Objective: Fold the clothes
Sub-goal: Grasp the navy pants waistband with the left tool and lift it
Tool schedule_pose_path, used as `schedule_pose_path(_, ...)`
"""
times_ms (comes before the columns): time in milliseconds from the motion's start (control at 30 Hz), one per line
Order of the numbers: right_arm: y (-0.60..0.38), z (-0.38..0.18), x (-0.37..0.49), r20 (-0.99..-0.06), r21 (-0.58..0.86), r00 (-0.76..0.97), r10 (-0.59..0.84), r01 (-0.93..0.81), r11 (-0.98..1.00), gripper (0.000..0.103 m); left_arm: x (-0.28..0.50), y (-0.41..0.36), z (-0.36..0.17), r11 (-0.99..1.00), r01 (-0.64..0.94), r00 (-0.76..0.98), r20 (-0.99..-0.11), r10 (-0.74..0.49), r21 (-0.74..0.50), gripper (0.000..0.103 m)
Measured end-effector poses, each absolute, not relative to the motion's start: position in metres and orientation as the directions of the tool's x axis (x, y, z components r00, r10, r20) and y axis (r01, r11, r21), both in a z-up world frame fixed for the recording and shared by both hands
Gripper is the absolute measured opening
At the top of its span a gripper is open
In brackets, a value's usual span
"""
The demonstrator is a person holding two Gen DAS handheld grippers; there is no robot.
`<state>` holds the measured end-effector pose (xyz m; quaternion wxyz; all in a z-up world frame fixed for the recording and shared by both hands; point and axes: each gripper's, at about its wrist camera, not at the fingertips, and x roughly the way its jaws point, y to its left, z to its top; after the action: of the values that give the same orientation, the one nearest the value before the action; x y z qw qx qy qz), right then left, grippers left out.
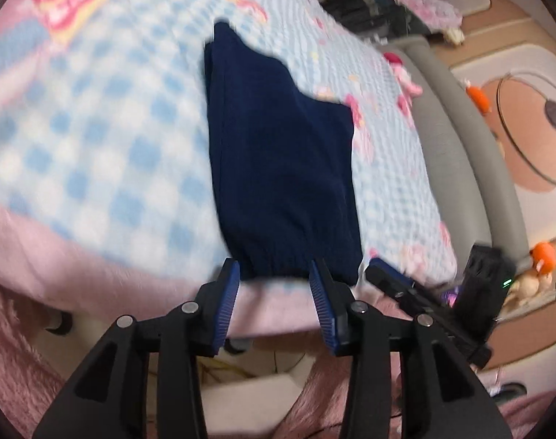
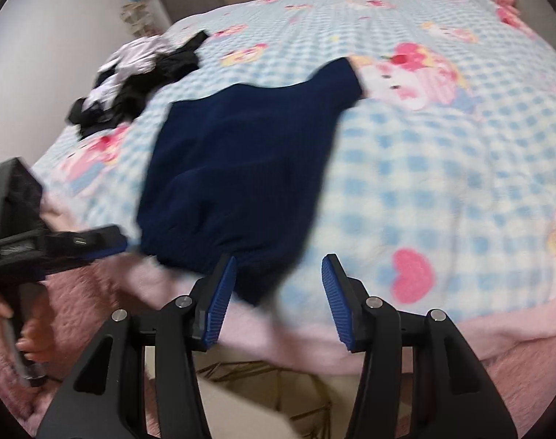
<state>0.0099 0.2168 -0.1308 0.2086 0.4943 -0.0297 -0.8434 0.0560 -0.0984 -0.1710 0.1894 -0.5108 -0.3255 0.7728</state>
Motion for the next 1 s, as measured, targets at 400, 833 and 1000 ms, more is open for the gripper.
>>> schedule_pose_path(400, 0.186, -0.171, 0.002, -0.863, 0.217, -0.367, -0.347, 0.351, -0.911, 0.049, 0.018, -0.051, -0.182, -0.814, 0.004, -0.375, -0.756, 0.537, -0.580, 0.040)
schedule_pose_path(833, 0.195, -0.159, 0.002, -0.841, 0.230, -0.389, -0.375, 0.371, -0.900, 0.021, 0.025, -0.034, -0.158, -0.823, -0.030, -0.438, -0.732, 0.521, -0.568, 0.023)
schedule_pose_path(1000, 0.206, -0.142, 0.014, -0.821, 0.275, -0.389, -0.419, 0.373, -0.886, 0.016, 0.036, -0.035, -0.145, -0.812, -0.058, -0.452, -0.709, 0.541, -0.581, 0.018)
